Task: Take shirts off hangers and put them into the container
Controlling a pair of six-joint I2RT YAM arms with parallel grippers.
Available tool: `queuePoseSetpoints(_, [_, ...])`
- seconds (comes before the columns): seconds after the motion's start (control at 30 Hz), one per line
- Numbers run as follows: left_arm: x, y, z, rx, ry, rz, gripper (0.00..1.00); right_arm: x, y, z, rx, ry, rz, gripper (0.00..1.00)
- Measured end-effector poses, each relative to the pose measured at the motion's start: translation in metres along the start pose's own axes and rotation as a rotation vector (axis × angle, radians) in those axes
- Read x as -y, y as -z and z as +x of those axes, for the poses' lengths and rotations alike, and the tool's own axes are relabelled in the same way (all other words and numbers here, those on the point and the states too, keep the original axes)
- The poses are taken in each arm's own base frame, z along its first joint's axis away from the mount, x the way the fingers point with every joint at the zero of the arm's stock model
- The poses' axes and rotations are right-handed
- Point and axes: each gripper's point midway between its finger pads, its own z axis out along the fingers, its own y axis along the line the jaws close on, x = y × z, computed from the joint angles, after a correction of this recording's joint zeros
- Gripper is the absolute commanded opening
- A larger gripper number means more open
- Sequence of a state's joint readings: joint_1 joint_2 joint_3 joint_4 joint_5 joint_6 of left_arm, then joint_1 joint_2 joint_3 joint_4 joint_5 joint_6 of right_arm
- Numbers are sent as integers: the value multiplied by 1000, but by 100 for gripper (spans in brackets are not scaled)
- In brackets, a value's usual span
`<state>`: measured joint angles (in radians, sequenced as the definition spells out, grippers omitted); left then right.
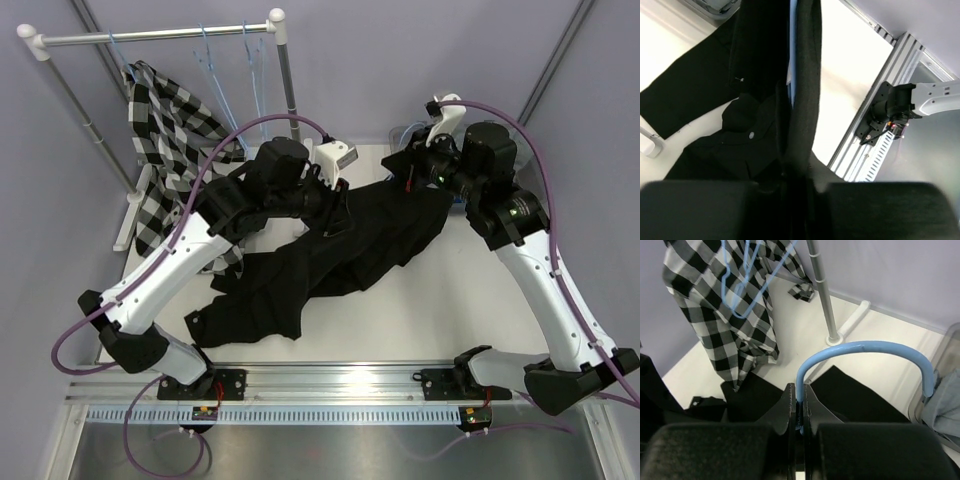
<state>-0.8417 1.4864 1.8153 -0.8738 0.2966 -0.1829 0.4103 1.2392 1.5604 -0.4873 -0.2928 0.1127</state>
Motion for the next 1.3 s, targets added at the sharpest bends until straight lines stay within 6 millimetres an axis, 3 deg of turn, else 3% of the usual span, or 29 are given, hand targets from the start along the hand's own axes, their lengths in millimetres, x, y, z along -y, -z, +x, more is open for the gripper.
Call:
queuePoseSetpoints(0.1, [-6, -2, -1, 11, 5, -33, 54, 9, 2, 10, -15, 10, 47, 0])
queuePoseSetpoints(0.2, [-9, -1, -8, 41, 13, -59, 61, 20, 5, 19, -24, 19, 103, 0])
queuePoseSetpoints(0.53, [-3, 6, -34, 149, -2, -43, 59, 30, 9, 27, -30, 32, 157, 0])
queuePoseSetpoints(0.73, [-9, -10, -30, 122, 5, -50, 49, 30, 11, 26, -26, 36, 157, 0])
queuePoseSetpoints(0.97, [-14, -24, -27, 98, 5, -58, 15, 30, 13, 25, -22, 39, 162, 0])
queuePoseSetpoints(1.03, [-14, -23, -27, 99, 2, -56, 0, 31, 13, 26, -22, 40, 167, 0])
queuePoseSetpoints(1.3, [-17, -14, -23, 134, -35, -80, 0, 29, 15, 30, -15, 42, 177, 0])
